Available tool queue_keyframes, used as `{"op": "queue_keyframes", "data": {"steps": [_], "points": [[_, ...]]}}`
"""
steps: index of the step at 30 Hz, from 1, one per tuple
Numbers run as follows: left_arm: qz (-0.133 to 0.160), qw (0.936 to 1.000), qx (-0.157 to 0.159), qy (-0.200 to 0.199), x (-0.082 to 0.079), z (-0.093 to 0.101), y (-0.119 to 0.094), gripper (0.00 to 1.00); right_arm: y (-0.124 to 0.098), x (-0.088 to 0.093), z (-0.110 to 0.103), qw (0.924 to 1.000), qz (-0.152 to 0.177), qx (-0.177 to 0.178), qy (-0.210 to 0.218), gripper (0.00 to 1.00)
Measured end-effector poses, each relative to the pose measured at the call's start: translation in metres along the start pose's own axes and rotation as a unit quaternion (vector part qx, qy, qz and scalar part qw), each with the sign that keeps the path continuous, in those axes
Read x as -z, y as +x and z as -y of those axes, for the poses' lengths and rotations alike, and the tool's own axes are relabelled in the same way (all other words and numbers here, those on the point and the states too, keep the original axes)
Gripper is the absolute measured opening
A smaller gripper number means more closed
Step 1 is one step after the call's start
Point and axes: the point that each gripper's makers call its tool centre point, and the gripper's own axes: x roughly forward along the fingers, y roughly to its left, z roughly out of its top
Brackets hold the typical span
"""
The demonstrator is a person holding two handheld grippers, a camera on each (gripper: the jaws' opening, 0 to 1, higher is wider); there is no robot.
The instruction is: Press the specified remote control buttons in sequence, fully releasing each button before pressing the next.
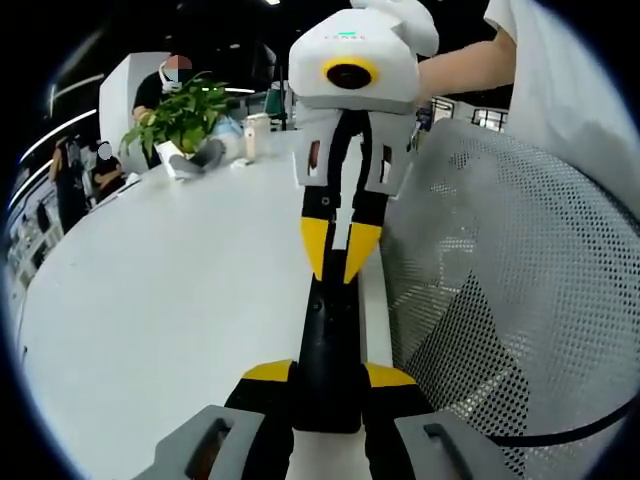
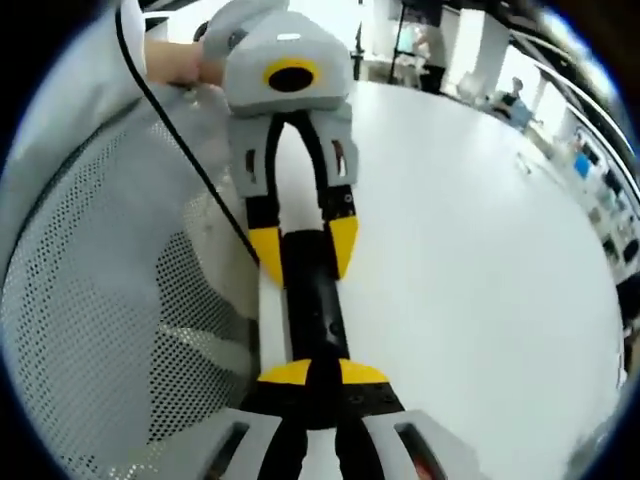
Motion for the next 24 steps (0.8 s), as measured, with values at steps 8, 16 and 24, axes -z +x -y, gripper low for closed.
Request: {"op": "queue_keyframes", "data": {"steps": [8, 16, 24], "points": [[-0.001, 1.0, 0.001, 0.002, 0.0, 0.0001, 0.0001, 0.24, 0.0006, -0.0027, -0.0005, 0.9996, 0.025, 0.008, -0.011, 0.05], [-0.001, 1.0, 0.001, 0.002, -0.0004, 0.0002, 0.0002, 0.24, 0.0031, -0.005, -0.0008, 0.9991, 0.005, -0.027, -0.033, 0.05], [-0.001, 1.0, 0.002, 0.002, 0.0001, 0.0001, 0.0001, 0.24, 0.0062, -0.0033, -0.0017, 0.9891, -0.113, -0.056, -0.075, 0.05]]}}
